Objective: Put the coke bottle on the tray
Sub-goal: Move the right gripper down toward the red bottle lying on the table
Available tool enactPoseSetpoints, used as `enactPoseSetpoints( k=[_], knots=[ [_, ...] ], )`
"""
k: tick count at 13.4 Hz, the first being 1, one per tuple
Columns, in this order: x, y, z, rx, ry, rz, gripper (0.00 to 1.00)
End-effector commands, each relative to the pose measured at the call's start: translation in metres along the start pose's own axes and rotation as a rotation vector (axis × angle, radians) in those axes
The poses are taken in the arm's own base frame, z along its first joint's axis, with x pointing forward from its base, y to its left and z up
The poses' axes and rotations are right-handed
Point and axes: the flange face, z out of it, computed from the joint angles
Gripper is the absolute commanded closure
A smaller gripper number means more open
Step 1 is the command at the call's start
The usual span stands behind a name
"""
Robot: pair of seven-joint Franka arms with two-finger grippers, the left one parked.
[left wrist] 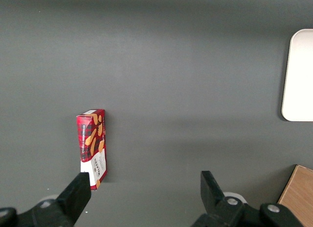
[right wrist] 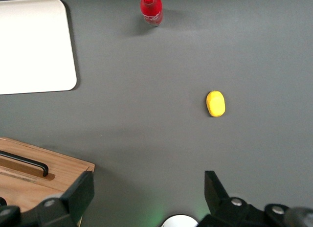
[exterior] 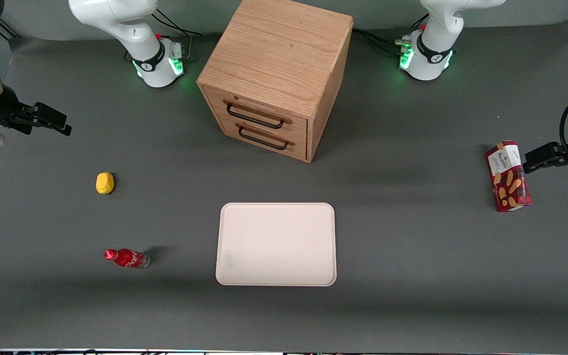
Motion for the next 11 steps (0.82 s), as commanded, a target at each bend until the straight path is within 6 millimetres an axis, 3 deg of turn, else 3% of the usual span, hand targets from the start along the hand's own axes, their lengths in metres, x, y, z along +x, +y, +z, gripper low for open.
enactPoseSetpoints(
  k=[1, 4, 9, 11],
  knots=[
    [0.000, -0.003, -0.005, 0.012, -0.010, 0.007, 0.00],
    [0.012, -0.001, 0.001, 0.011, -0.017, 0.016, 0.00],
    [0.070, -0.011, 0.014, -0.006, -0.003, 0.021, 0.00],
    [0.094, -0.017, 0.031, -0.016, -0.014, 0.016, 0.00]
  ],
)
